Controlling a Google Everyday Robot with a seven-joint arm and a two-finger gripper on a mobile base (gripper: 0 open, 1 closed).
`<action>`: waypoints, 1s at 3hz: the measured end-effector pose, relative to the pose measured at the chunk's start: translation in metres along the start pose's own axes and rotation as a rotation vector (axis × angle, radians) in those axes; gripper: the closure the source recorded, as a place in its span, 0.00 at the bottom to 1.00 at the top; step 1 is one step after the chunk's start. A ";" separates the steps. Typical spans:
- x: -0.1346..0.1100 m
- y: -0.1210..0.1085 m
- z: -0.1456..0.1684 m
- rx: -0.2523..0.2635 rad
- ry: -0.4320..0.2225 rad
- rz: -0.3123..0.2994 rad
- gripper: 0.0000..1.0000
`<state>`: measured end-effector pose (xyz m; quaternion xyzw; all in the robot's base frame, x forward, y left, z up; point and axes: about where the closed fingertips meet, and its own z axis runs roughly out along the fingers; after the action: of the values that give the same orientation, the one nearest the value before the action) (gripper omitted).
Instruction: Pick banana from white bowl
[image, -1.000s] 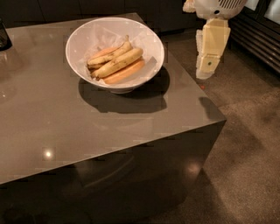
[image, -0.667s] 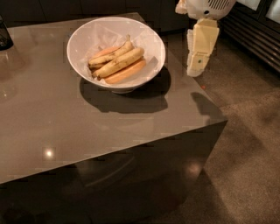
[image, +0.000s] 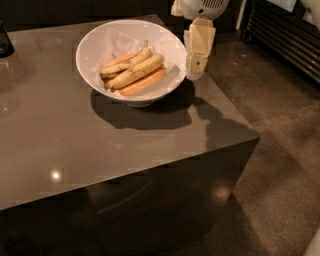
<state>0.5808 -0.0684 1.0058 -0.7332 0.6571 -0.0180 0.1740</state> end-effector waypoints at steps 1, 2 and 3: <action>-0.015 -0.011 0.011 -0.016 -0.001 -0.037 0.00; -0.023 -0.024 0.019 -0.023 0.004 -0.060 0.00; -0.029 -0.037 0.029 -0.030 -0.004 -0.067 0.00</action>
Offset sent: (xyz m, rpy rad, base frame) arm 0.0139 0.0217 -0.0136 -0.1044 0.1202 0.0917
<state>0.6193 -0.0311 0.9943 -0.7573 0.6321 -0.0126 0.1636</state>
